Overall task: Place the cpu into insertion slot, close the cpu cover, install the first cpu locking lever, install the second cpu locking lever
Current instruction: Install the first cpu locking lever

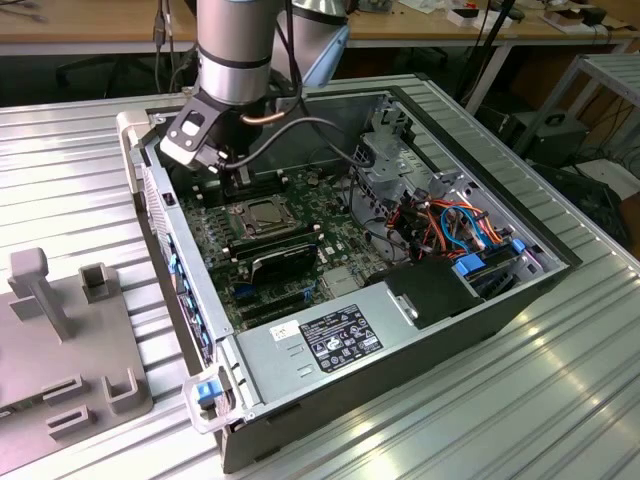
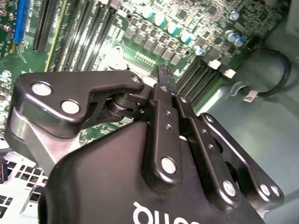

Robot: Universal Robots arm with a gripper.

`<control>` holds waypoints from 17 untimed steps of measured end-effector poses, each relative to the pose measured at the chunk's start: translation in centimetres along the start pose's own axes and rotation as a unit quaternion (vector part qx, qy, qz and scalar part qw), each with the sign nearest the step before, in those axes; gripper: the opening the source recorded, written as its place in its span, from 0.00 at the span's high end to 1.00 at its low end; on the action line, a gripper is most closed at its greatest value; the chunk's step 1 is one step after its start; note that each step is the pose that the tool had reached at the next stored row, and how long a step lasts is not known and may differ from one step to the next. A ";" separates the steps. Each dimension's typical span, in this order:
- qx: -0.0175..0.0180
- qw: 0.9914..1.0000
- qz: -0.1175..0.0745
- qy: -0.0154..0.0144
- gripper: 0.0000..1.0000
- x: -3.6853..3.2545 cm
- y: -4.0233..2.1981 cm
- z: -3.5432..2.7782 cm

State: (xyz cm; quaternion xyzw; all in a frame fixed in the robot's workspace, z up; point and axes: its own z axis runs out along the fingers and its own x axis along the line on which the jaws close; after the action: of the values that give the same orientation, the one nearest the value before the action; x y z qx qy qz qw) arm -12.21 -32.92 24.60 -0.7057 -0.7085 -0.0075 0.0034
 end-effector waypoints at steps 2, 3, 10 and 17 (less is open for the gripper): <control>0.000 1.000 0.000 0.000 0.89 0.29 -0.24 -0.10; 0.000 1.000 0.000 0.000 0.89 0.33 -0.28 -0.12; 0.000 1.000 -0.030 0.000 0.89 0.45 -0.49 -0.96; 0.002 0.992 -0.126 0.001 0.89 0.44 -0.50 -0.99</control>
State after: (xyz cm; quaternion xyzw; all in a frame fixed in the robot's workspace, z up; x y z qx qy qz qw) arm -12.71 -32.49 25.59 -0.6108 -0.7917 -0.0071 0.0045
